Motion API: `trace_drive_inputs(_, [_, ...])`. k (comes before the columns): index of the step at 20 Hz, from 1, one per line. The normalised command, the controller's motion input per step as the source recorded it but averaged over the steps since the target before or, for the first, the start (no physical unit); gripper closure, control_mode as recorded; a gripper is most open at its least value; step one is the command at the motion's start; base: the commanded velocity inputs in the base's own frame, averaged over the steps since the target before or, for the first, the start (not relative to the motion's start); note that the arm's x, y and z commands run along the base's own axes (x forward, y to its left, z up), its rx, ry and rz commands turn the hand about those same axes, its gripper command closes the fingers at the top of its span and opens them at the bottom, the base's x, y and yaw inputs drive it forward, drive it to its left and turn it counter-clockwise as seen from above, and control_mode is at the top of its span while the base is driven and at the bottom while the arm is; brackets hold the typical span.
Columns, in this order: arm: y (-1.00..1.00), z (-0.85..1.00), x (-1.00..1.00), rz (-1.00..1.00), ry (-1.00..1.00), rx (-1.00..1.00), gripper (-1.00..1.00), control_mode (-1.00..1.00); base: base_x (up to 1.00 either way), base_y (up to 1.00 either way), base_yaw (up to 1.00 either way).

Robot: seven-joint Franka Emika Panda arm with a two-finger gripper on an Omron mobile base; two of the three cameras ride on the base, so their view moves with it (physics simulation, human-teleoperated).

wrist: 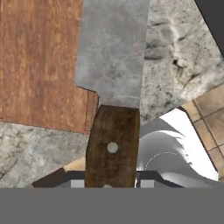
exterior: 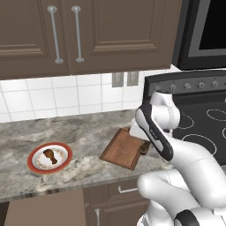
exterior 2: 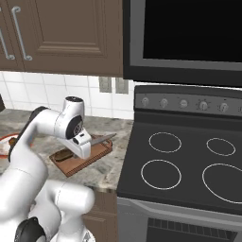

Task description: Pick up the knife from the drawer and place it on the cutting board. Then place the meat from the plate to the cutting board.

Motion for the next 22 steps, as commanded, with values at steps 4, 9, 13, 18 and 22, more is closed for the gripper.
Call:
trace_drive_inputs(4, [0.00, -0.31, 0.43, 0.00, -0.02, 0.00, 1.00, -1.00, 0.00, 0.00, 0.00])
trace_drive_inputs(9, [0.01, -0.19, 0.35, 0.00, -0.01, 0.00, 1.00, -1.00, 0.00, 0.00, 0.00])
trace_drive_inputs(13, [0.12, -0.21, 0.29, 0.00, 0.00, -0.02, 1.00, -1.00, 0.00, 0.00, 0.00])
trace_drive_inputs(18, [0.22, -0.26, 0.28, 0.00, 0.00, -0.05, 1.00, -1.00, 0.00, 0.00, 0.00])
trace_drive_inputs(22, [0.24, -0.26, 0.29, 0.00, 0.00, -0.04, 1.00, -1.00, 0.00, 0.00, 0.00])
